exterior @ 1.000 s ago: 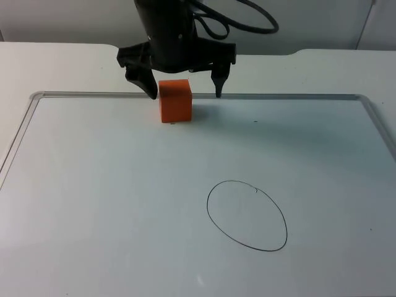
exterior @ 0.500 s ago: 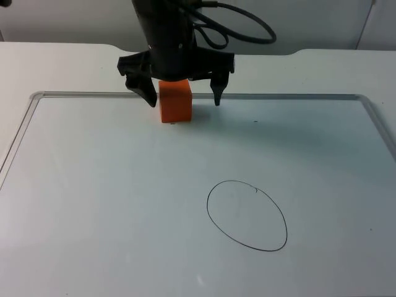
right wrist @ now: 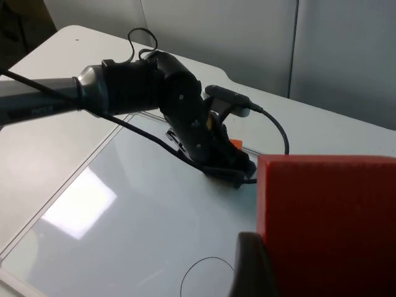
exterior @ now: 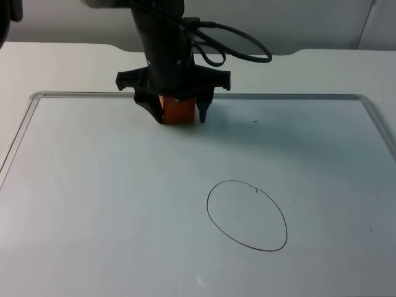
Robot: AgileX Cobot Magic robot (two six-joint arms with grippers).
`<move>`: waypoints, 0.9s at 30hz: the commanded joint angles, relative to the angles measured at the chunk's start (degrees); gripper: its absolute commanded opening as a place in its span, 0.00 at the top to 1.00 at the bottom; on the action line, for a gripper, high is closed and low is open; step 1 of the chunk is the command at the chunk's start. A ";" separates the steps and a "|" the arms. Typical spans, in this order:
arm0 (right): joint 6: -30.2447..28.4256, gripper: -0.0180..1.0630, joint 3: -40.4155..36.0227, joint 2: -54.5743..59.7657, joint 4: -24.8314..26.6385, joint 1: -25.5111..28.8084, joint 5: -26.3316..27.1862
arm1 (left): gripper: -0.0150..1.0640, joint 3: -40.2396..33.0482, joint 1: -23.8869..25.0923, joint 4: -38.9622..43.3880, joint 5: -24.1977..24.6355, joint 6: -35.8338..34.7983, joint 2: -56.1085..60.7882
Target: Pick up one cube with the left hand and another cube with the right hand. First place the cube in the right hand at the target position, then stack the cube in the left hand on top.
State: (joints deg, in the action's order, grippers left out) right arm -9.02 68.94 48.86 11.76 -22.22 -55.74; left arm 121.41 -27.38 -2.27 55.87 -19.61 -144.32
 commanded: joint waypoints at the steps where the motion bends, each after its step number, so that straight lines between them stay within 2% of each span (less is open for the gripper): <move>1: -0.56 0.99 -0.33 -0.05 -0.08 -0.25 0.30 | 0.47 0.56 -0.44 -0.32 -0.53 -0.49 0.12; 4: -0.56 0.99 -0.33 -0.05 -0.08 -0.25 0.30 | 0.54 0.56 -0.44 -0.32 -0.94 -0.49 0.22; 17: -0.56 0.99 -0.33 -0.05 -0.08 -0.25 0.30 | 0.54 0.56 -0.44 -0.32 0.72 -0.36 0.33; 20: -0.67 0.99 -0.33 -0.05 -0.08 -0.25 0.30 | 0.41 0.56 -0.44 -0.84 2.01 0.63 0.81; 21: -0.67 0.99 -0.33 -0.05 -0.08 -0.25 0.30 | 0.41 0.56 -0.44 -0.84 2.01 0.63 0.81; 24: -0.96 0.99 -0.33 -0.05 -0.08 -0.25 0.40 | 0.27 0.56 -0.44 -2.55 2.54 1.64 1.06; 27: -1.07 0.99 -0.33 -0.05 0.04 -0.25 0.40 | 0.26 0.56 -0.44 -4.28 2.54 1.64 1.06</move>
State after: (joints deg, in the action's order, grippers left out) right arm -9.45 68.94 48.86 11.76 -22.22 -55.74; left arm 121.41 -27.38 -5.54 57.94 -18.15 -144.22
